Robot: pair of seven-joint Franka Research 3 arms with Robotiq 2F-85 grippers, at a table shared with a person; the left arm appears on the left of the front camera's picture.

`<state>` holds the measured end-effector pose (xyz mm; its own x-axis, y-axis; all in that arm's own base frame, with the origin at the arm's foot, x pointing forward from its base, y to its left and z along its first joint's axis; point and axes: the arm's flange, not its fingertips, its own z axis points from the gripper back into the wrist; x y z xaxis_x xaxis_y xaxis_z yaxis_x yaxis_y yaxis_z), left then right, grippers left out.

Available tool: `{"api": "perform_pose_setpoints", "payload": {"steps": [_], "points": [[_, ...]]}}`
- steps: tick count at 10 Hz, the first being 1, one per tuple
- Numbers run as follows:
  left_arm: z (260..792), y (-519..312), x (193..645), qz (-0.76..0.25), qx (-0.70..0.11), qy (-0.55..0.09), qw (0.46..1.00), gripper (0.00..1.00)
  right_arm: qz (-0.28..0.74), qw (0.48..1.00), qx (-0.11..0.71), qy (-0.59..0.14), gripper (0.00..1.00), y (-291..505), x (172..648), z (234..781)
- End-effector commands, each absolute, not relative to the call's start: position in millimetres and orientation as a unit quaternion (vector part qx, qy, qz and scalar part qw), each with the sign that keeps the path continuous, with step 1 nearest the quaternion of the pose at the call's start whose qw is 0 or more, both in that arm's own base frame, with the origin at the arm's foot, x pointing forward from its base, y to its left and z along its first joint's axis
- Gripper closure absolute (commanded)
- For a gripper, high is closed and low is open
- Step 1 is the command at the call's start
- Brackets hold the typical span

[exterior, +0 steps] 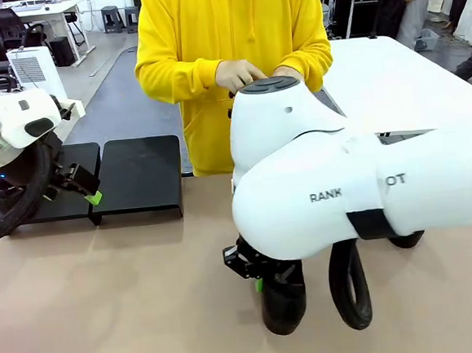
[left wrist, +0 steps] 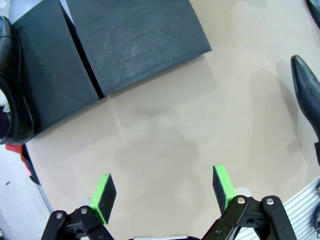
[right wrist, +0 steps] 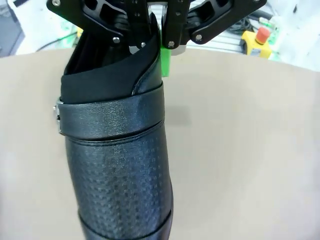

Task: Organize the shoes by placing them on the stand.
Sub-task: Pick up one Shoe and place it in the middle of the table.

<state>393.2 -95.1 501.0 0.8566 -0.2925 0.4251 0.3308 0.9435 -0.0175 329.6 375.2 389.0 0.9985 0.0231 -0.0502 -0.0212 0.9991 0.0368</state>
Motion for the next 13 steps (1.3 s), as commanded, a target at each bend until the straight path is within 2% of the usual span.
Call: {"api": "perform_pose_setpoints", "payload": {"steps": [1,2,4,7,9,10,13], "points": [[501,-94,393,-0.161,-0.052,-0.218,0.961,0.0,0.021,0.999,0.033,0.026,1.0,398,347,378],[501,-94,393,-0.161,-0.052,-0.218,0.961,0.0,0.019,0.999,0.035,0.031,0.91,404,350,374],[501,-94,393,-0.161,-0.052,-0.218,0.961,0.0,0.04,0.998,0.029,0.041,0.55,416,352,364],[501,-94,393,-0.161,-0.052,-0.218,0.961,0.0,0.018,0.998,0.049,0.04,0.01,407,343,373],[501,-94,393,-0.161,-0.052,-0.218,0.961,0.0,0.028,0.997,0.054,0.046,0.0,388,327,394],[501,-94,393,-0.161,-0.052,-0.218,0.961,0.0,0.024,0.998,0.046,0.042,0.0,411,348,372],[501,-94,393,-0.161,-0.052,-0.218,0.961,0.0,0.024,0.998,0.046,0.042,0.0,411,348,372]]}}
